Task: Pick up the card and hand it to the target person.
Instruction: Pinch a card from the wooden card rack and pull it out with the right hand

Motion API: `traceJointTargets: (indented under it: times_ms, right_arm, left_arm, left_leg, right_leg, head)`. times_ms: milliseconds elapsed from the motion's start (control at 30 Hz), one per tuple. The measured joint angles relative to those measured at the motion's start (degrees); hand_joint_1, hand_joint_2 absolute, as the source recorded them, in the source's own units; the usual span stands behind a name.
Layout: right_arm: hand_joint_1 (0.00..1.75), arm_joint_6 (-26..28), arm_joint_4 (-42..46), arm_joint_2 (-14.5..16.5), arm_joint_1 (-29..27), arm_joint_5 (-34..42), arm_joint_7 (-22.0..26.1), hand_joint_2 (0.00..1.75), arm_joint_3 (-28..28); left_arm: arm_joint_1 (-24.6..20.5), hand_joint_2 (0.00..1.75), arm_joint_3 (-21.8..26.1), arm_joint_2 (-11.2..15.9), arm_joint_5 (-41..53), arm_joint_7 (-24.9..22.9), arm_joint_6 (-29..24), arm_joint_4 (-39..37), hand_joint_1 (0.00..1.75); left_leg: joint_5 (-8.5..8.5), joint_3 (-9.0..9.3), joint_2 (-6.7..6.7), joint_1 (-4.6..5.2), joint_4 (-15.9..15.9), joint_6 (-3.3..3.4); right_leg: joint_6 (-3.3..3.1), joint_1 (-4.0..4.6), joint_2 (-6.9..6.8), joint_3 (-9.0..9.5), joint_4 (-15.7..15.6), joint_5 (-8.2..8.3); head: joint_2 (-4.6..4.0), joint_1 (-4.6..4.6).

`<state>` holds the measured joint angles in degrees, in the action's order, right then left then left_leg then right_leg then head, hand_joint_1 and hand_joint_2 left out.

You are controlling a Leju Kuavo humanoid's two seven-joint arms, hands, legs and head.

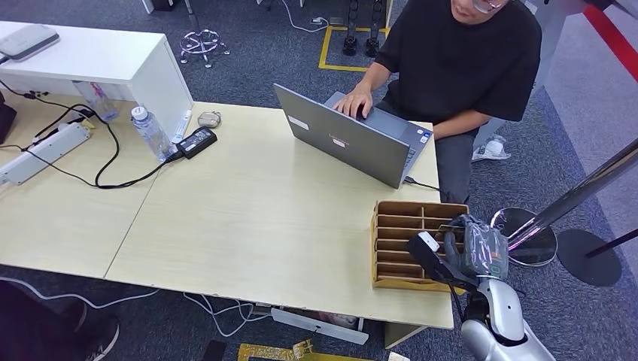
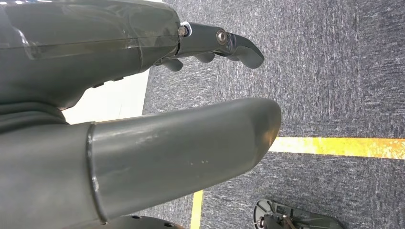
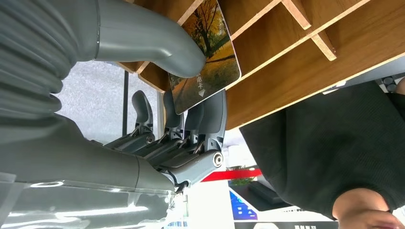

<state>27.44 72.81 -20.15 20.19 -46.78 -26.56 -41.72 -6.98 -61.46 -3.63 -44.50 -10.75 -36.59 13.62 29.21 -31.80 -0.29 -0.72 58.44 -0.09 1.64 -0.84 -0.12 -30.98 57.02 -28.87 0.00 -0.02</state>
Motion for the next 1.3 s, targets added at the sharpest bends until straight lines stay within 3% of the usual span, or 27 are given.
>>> traceJointTargets:
  times_ms: [467, 867, 1067, 1300]
  right_arm:
    - [1.56, 0.5, -0.1, 0.1, 0.1, -0.1, 0.0, 1.75, 0.0]
    - [1.58, 0.8, -0.7, 0.4, 0.2, -0.4, 0.0, 1.75, 0.0]
    - [1.74, 0.9, -0.7, 0.4, 0.2, -0.6, 0.0, 1.75, 0.0]
    - [1.75, 1.3, -0.7, 0.4, 0.2, -1.1, -0.2, 1.75, 0.0]
  left_arm:
    - [0.0, 0.00, 0.0, 0.0, 0.0, 0.0, 0.0, 0.0, 0.00]
    - [0.0, 0.00, 0.0, 0.0, 0.0, -0.2, 0.0, -0.1, 0.00]
    - [0.0, 0.00, 0.0, 0.0, 0.0, -0.2, 0.0, -0.1, 0.00]
    - [0.0, 0.00, 0.0, 0.0, -0.2, -0.3, 0.0, -0.1, 0.00]
  left_leg:
    - [0.00, 0.02, 0.00, 0.00, 0.0, 0.00]
    - [-0.01, 0.03, 0.00, 0.00, 0.0, 0.00]
    - [-0.01, 0.03, 0.00, 0.00, 0.0, 0.00]
    - [-0.01, 0.04, 0.00, 0.00, 0.0, 0.00]
  right_leg:
    - [0.01, 0.00, 0.01, 0.01, 0.0, 0.01]
    - [0.02, 0.00, 0.01, 0.01, 0.0, 0.02]
    - [0.02, 0.00, 0.02, 0.01, 0.0, 0.02]
    - [0.02, 0.00, 0.02, 0.01, 0.0, 0.02]
  head:
    - [0.00, 0.00]
    - [0.00, 0.00]
    - [0.00, 0.00]
    - [0.00, -0.01]
